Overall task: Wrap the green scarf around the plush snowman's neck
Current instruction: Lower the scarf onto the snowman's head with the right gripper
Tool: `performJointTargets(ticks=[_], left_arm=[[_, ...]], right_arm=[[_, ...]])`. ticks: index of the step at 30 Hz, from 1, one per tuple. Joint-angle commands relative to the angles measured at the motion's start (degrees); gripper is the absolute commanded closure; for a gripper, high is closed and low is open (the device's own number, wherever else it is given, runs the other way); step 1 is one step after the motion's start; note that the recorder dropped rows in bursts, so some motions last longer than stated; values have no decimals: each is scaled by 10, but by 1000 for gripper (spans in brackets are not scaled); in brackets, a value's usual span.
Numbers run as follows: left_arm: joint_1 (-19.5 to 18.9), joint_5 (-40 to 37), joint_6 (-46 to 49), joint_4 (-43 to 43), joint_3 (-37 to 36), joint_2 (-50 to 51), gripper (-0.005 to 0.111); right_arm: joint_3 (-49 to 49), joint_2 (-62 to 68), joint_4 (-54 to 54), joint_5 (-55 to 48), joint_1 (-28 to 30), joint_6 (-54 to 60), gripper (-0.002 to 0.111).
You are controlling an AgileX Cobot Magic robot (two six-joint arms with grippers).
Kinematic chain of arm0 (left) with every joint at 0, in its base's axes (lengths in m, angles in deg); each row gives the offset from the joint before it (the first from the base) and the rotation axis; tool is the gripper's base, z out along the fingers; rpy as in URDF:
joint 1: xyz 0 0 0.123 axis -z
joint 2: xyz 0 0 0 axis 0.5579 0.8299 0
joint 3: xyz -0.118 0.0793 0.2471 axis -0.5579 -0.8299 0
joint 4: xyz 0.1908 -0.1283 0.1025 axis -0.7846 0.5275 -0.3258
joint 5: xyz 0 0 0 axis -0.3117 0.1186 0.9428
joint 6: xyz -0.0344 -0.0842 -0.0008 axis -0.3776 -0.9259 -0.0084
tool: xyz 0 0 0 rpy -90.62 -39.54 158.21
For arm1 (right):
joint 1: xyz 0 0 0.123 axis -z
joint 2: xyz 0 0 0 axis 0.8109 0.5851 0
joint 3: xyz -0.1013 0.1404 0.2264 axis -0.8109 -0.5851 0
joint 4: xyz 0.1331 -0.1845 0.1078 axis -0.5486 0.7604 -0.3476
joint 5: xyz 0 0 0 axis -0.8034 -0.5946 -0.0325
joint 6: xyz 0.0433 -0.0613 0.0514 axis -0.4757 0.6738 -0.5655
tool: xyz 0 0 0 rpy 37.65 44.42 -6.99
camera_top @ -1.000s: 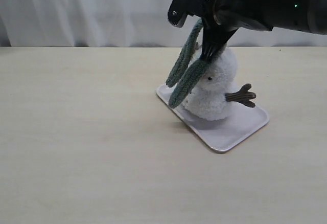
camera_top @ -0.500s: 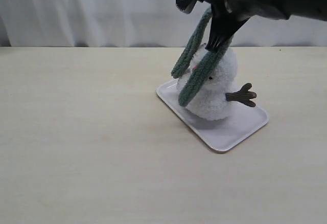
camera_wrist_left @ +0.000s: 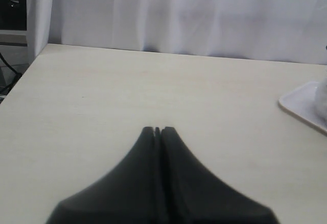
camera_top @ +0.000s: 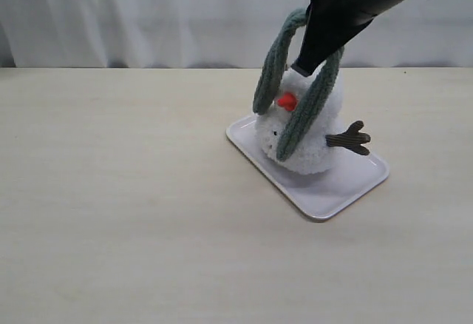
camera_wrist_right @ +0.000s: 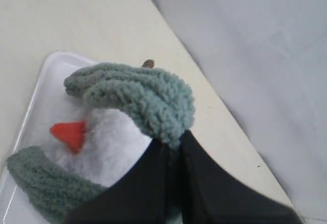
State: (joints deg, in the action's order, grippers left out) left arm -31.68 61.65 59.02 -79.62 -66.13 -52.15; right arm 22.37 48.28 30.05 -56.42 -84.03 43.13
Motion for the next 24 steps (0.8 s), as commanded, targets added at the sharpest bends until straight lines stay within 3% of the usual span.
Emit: performJointTargets(ticks=[1, 9, 15, 18, 24], left_arm=[[4, 1, 0, 1, -2, -2, 107], [4, 1, 0, 1, -2, -2, 107], [4, 1, 0, 1, -2, -2, 107], [4, 1, 0, 1, -2, -2, 107], [4, 1, 0, 1, -2, -2, 107]], right_arm=[[1, 8, -56, -14, 3, 64, 104], [1, 10, -99, 0, 3, 68, 104], [2, 21, -215, -36, 3, 199, 104], [12, 21, -203, -46, 3, 201, 104], [29, 21, -116, -33, 3, 102, 104]])
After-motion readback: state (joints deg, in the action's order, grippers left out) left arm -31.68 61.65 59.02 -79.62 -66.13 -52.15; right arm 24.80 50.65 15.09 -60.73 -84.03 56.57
